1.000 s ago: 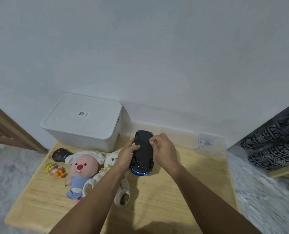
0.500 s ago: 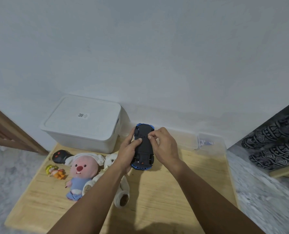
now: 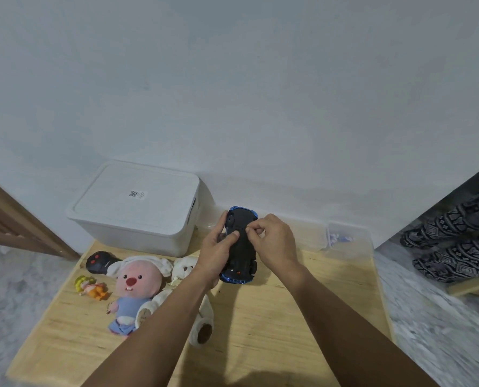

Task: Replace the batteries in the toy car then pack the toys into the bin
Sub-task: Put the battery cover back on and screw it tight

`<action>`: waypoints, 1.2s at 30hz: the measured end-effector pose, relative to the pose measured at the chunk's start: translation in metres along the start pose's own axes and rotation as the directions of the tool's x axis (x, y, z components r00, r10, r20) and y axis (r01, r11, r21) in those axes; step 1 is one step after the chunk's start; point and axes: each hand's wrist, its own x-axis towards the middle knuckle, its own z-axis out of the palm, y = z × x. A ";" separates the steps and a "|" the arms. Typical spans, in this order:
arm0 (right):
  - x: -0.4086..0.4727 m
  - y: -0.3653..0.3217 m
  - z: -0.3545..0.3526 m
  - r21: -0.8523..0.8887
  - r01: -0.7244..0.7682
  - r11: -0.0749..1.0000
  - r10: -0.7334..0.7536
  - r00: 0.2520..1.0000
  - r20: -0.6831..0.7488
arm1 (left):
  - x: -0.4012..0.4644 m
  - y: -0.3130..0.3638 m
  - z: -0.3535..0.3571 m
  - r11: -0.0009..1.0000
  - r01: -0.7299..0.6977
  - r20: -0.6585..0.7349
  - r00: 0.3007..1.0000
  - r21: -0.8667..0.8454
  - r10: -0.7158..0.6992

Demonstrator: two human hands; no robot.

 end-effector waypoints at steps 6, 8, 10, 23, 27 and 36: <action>0.000 0.001 -0.001 0.031 -0.073 0.997 0.073 0.997 0.002 | -0.002 0.000 0.003 1.000 -0.001 -0.005 1.000 0.024 0.001; -0.003 0.001 0.001 0.027 -0.051 0.998 0.052 0.998 -0.022 | -0.004 0.002 0.004 1.000 0.000 -0.011 1.000 0.026 0.001; -0.007 0.002 0.004 0.041 0.003 0.999 0.000 0.997 -0.078 | -0.004 0.004 0.005 1.000 0.002 -0.010 1.000 0.020 -0.002; -0.023 0.005 0.017 -0.004 0.145 0.989 -0.142 0.967 -0.211 | -0.005 0.009 0.008 0.999 0.009 -0.007 1.000 -0.050 -0.009; -0.025 0.005 0.017 -0.071 0.189 0.979 -0.200 0.959 -0.199 | -0.006 0.011 0.009 0.999 0.000 0.004 1.000 -0.038 0.000; -0.023 0.006 0.013 -0.172 0.245 0.954 -0.277 0.940 -0.201 | -0.008 0.011 0.010 0.999 -0.001 0.004 1.000 -0.048 0.001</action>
